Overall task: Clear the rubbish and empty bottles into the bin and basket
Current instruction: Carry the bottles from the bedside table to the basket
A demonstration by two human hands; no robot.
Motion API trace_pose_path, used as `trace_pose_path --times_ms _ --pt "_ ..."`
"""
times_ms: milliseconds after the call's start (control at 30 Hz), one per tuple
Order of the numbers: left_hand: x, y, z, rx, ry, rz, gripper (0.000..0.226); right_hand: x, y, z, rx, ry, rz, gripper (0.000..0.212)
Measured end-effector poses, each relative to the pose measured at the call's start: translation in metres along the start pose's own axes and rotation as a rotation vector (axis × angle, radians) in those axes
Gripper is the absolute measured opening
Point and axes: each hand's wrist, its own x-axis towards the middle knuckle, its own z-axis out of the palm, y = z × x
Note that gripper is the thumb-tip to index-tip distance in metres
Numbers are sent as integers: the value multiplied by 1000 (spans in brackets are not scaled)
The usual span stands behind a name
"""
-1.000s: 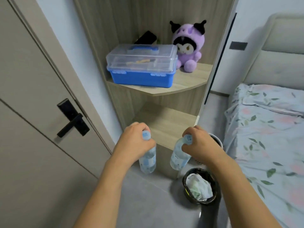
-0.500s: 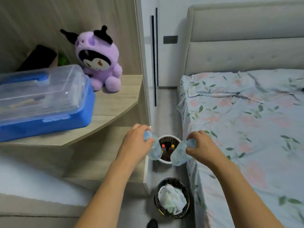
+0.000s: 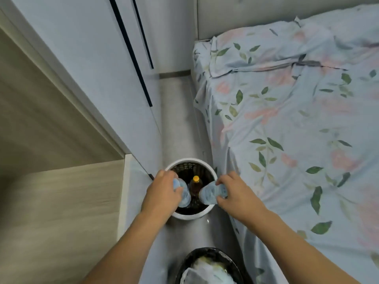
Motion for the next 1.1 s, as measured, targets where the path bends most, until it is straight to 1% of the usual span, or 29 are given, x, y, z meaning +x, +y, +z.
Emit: trace_pose_path --times_ms 133,200,300,400,467,633,767,1000,1100 --pt "47 -46 85 44 -59 -45 27 52 34 69 -4 -63 -18 27" --pt "65 -64 112 61 -83 -72 24 72 41 95 -7 -89 -49 28" --pt "90 -84 142 100 -145 -91 20 103 43 118 -21 -71 -101 30" --pt "106 -103 164 121 -197 -95 17 129 41 131 -103 -143 -117 32" --pt "114 -115 175 138 -205 -97 22 138 46 135 -153 -194 -115 30" --pt "122 -134 190 156 -213 -117 22 145 67 143 -232 -274 -31 29" --pt "130 -139 207 196 -244 -106 21 158 76 158 -263 -306 28 37" --pt "150 -149 246 291 -281 -71 35 195 104 207 -385 -319 75 48" --pt "154 -160 265 370 -345 -38 36 203 120 230 -421 -331 83 47"
